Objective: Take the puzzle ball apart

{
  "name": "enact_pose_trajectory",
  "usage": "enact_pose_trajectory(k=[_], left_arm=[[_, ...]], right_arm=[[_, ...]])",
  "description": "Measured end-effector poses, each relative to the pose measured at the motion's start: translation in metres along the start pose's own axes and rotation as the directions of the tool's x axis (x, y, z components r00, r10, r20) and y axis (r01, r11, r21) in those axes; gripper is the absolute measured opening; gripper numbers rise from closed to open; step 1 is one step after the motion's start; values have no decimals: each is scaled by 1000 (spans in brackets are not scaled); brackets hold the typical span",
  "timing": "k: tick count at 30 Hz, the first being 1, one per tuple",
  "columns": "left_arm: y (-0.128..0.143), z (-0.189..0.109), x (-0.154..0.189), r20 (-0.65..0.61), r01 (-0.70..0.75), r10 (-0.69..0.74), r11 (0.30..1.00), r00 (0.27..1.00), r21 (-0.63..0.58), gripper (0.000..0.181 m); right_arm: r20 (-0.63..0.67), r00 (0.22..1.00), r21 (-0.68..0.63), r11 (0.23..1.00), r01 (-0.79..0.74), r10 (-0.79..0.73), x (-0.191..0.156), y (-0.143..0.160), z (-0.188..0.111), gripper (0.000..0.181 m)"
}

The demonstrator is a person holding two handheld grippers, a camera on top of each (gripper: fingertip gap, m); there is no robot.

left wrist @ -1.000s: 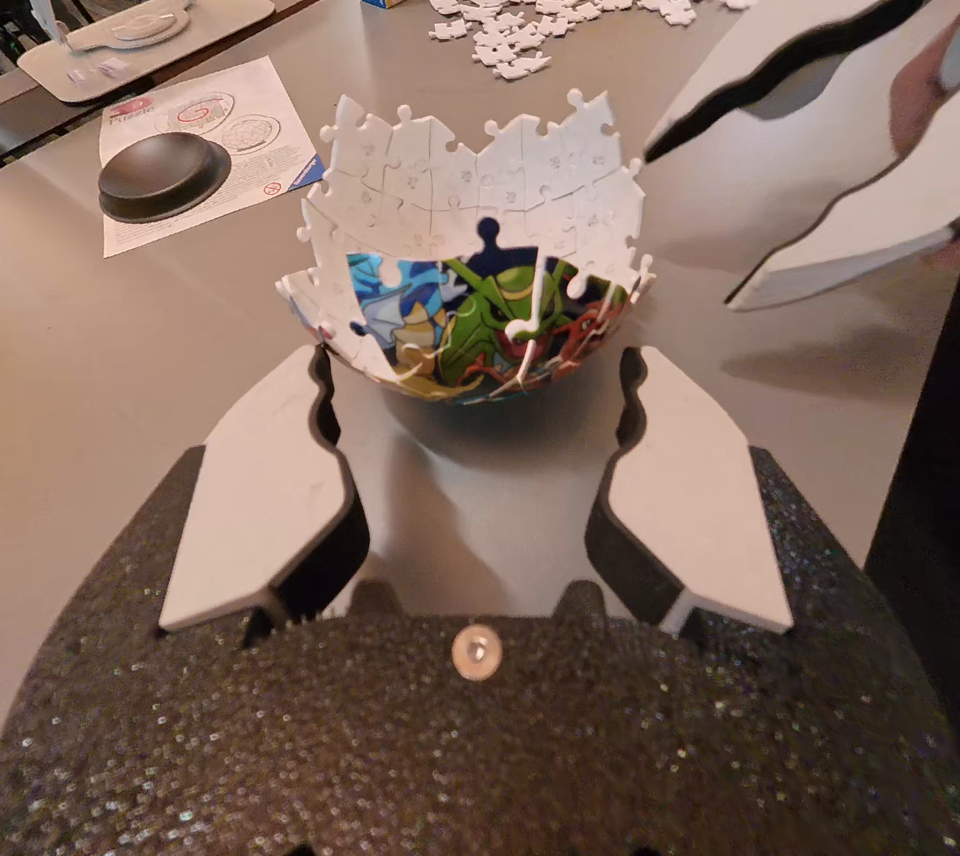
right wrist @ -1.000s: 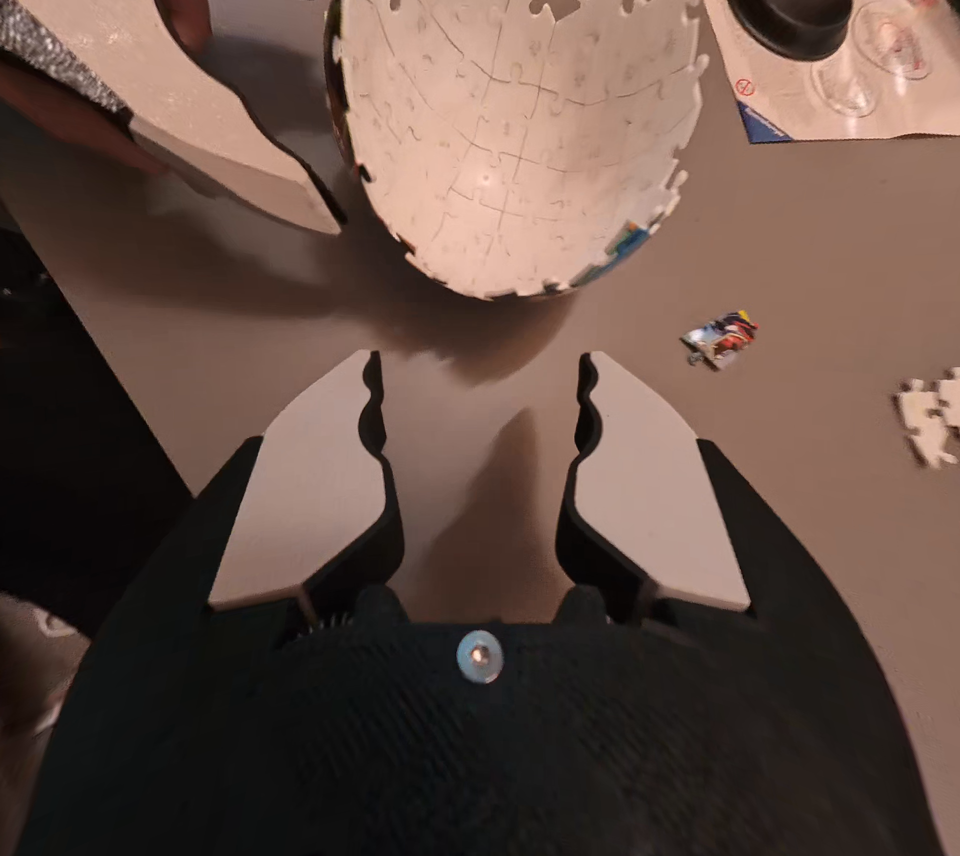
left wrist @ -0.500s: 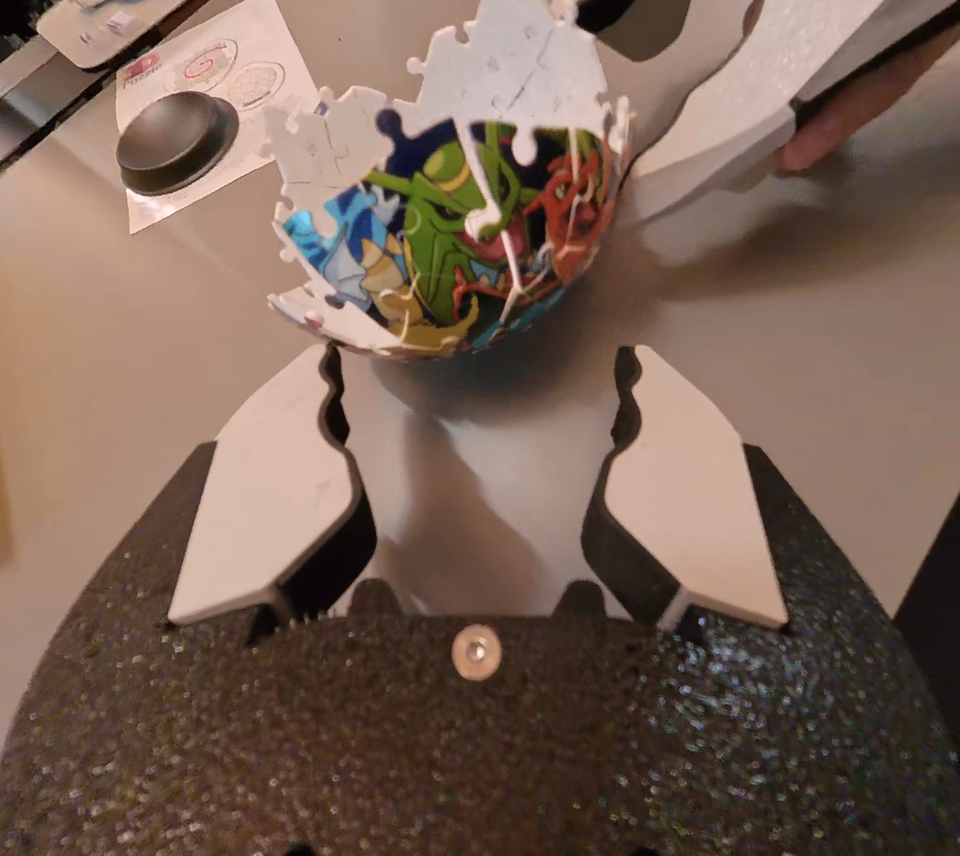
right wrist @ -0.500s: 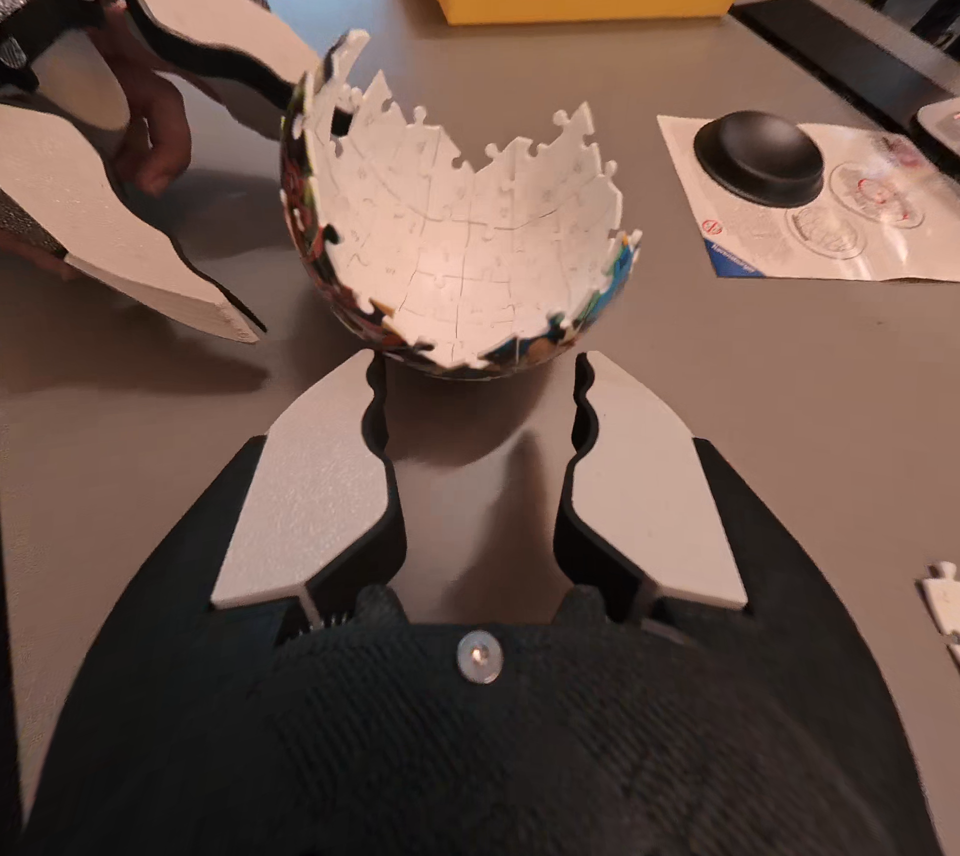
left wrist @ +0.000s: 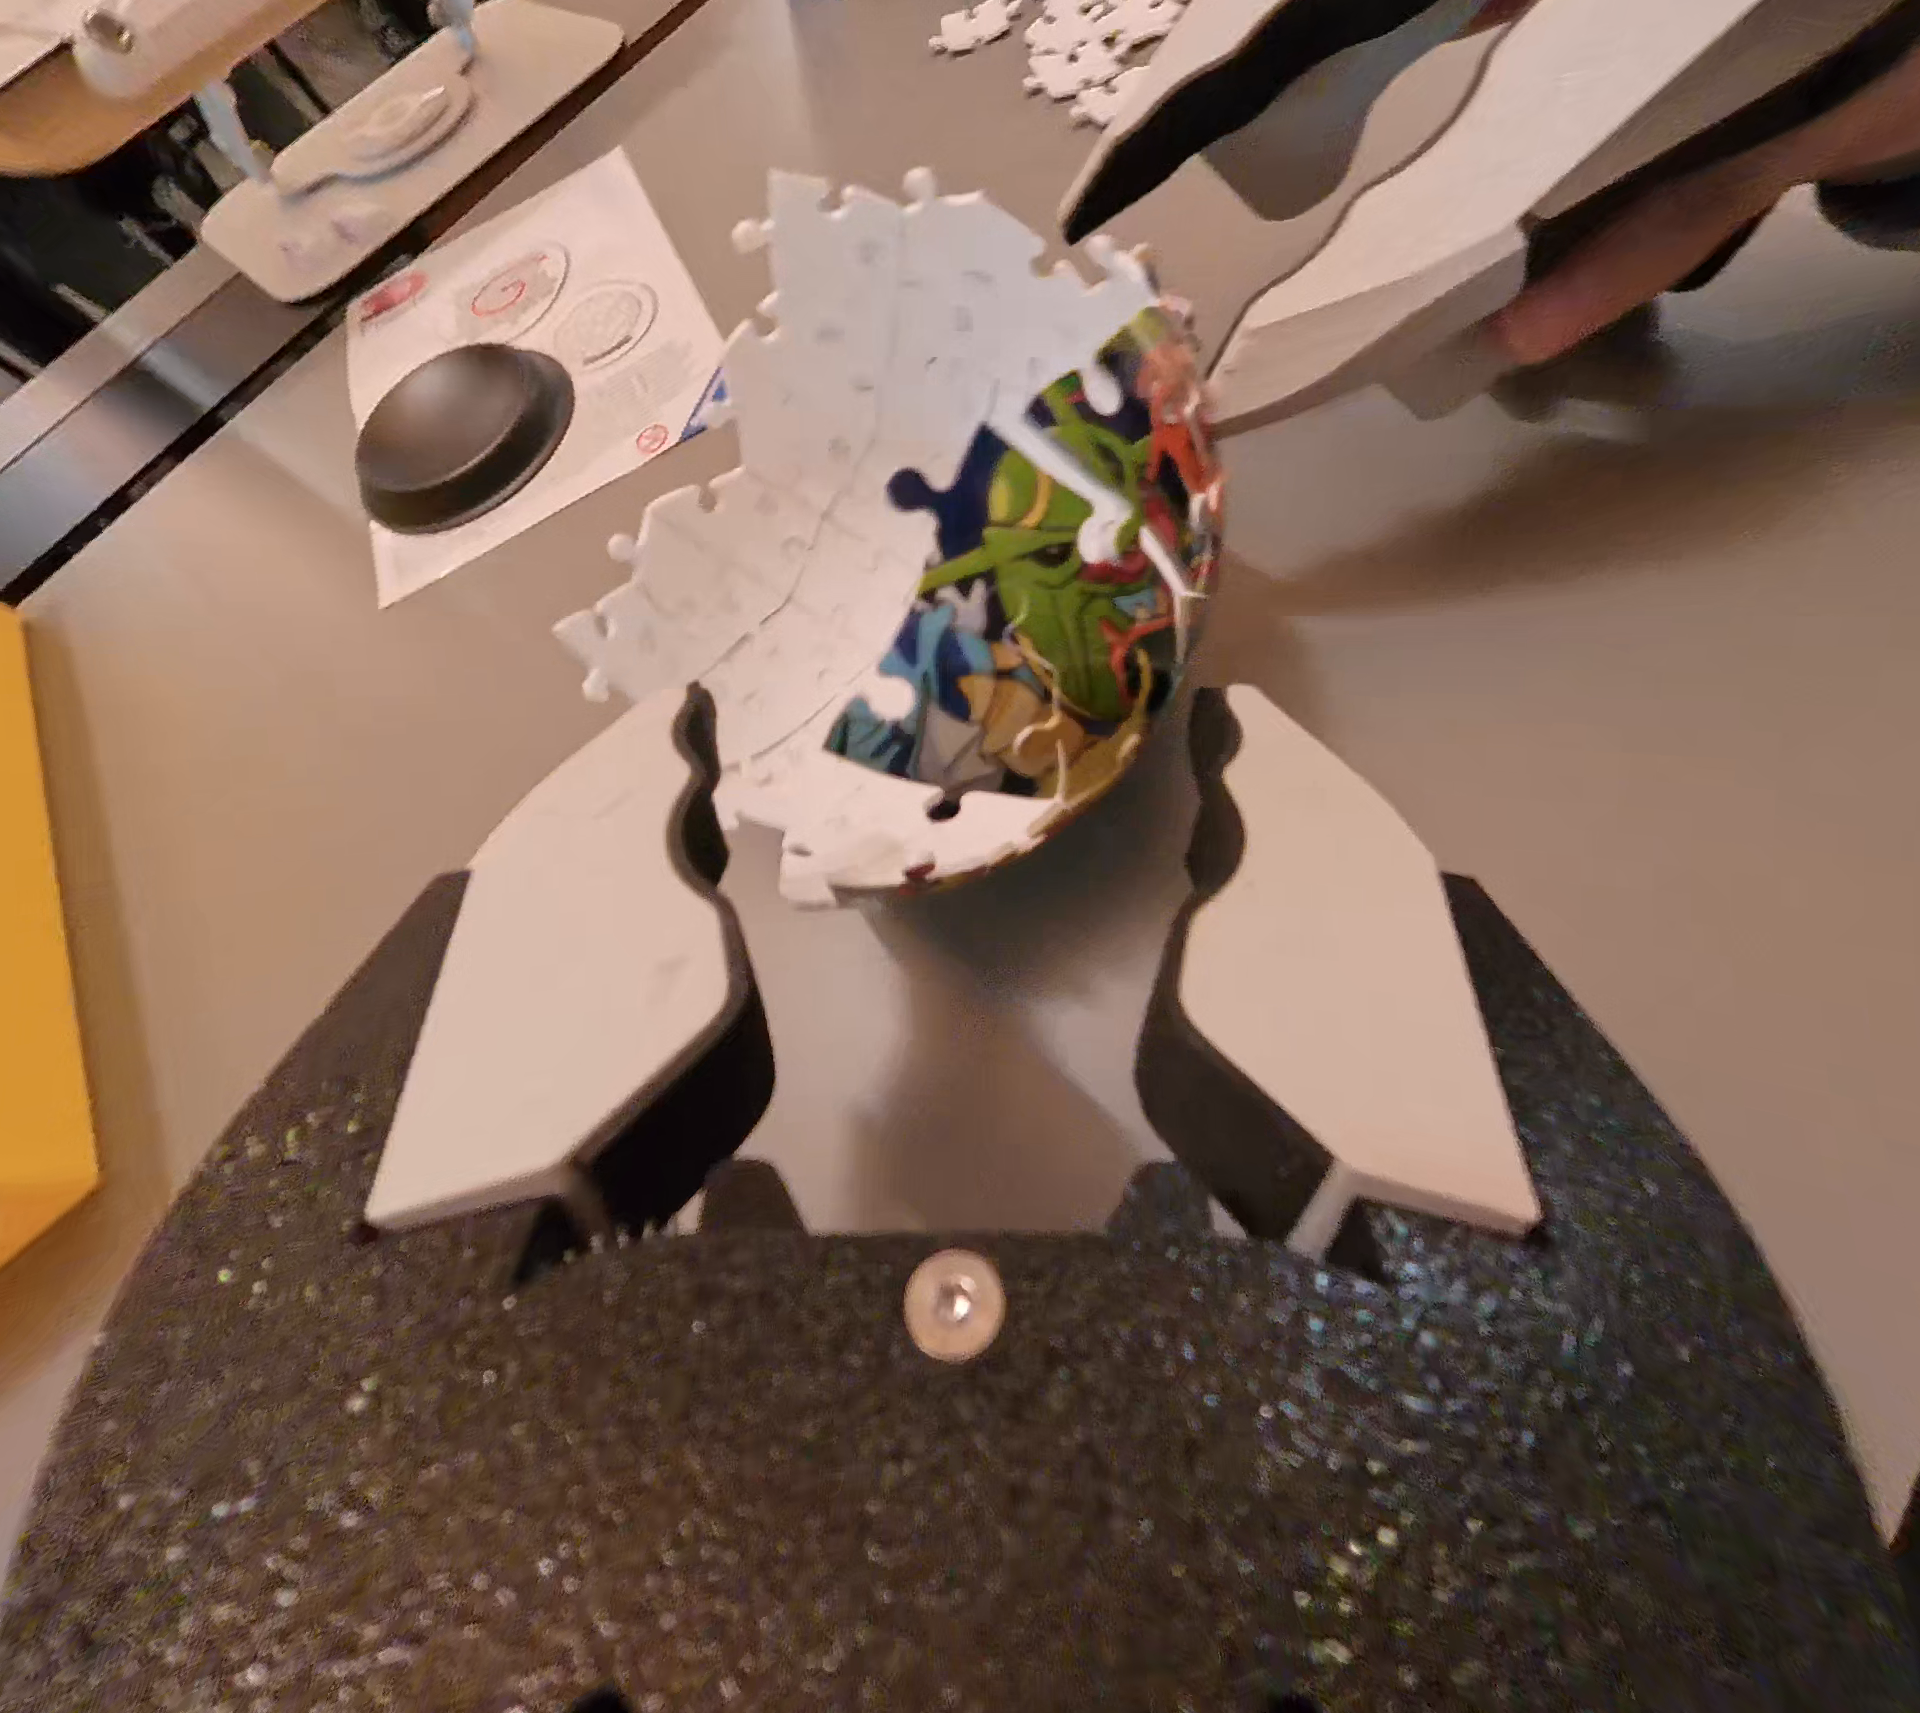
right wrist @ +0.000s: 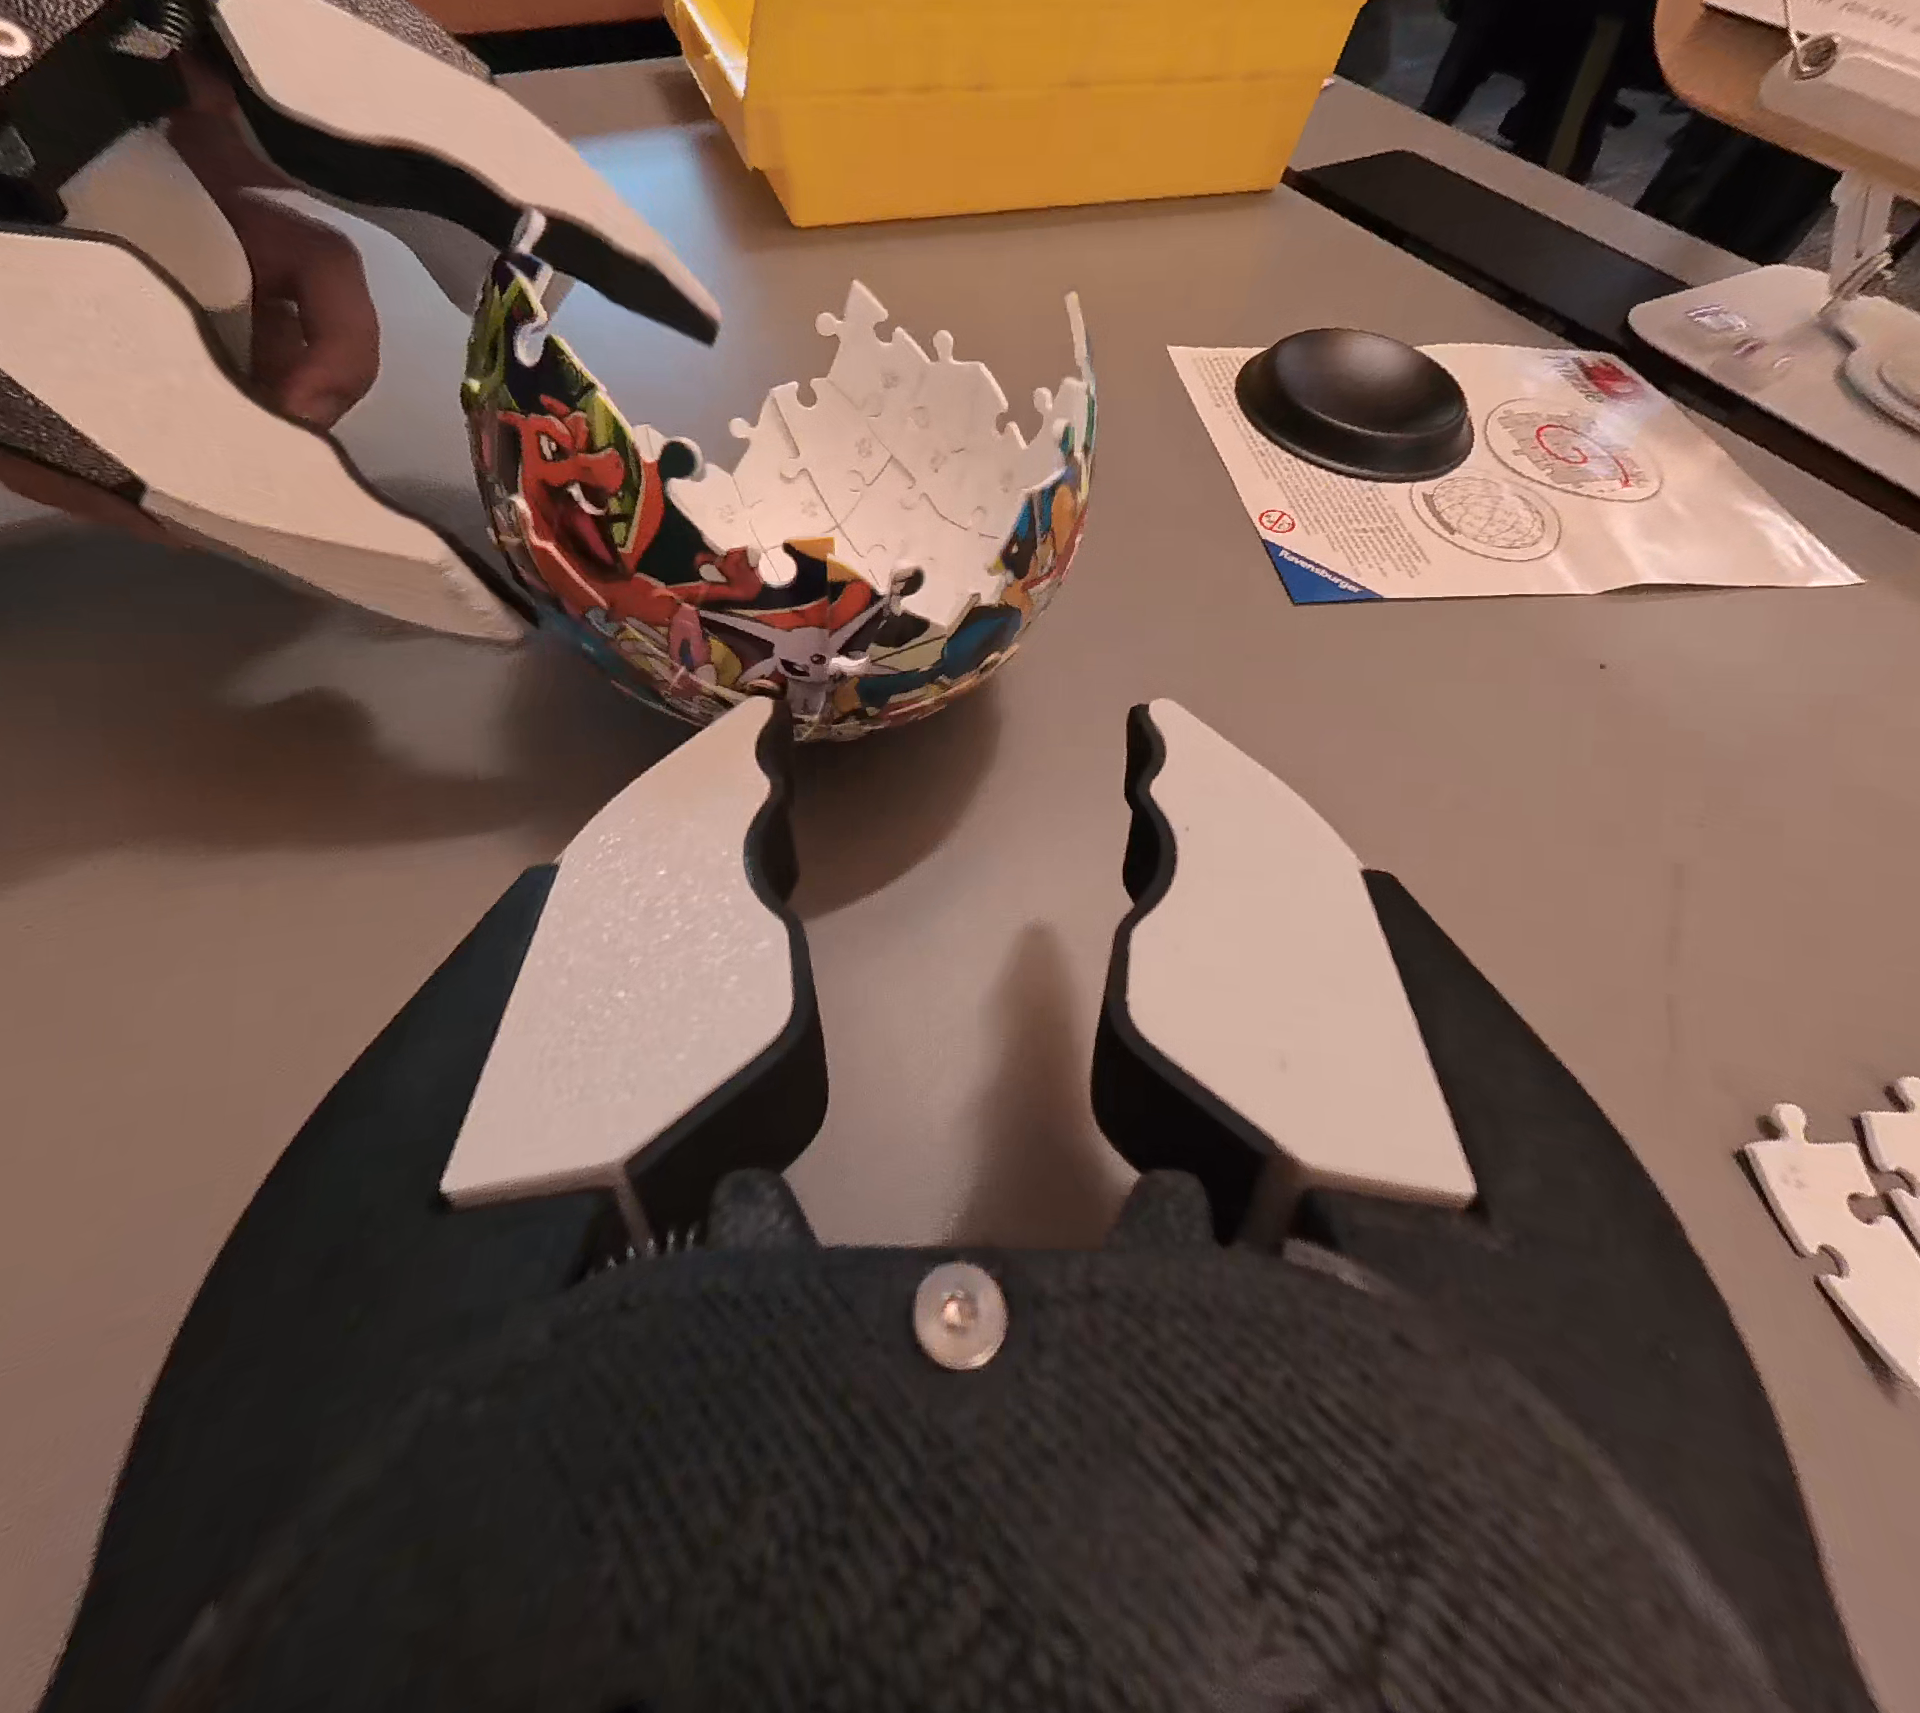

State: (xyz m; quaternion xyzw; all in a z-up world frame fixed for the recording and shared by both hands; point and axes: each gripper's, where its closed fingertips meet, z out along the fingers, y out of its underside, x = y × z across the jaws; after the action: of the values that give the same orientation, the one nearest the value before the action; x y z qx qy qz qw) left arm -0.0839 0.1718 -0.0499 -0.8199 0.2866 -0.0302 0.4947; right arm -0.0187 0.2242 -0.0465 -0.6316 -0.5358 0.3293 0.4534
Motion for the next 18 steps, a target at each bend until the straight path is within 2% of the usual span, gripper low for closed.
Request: enact_pose_trajectory(k=[3, 10, 18], left_arm=[[0, -1, 8, -55, -44, 44, 999, 998, -3, 66], [-1, -4, 13, -164, -81, 81, 997, 983, 8, 55], [-2, -10, 26, -445, -46, 6, 996, 895, -80, 25]], right_arm=[[0, 1000, -10, 1000, 4, -4, 0, 1, 2, 61], [-28, 999, -9, 1000, 28, -28, 1, -1, 6, 61], [-13, 997, 14, 997, 70, -70, -4, -7, 11, 60]])
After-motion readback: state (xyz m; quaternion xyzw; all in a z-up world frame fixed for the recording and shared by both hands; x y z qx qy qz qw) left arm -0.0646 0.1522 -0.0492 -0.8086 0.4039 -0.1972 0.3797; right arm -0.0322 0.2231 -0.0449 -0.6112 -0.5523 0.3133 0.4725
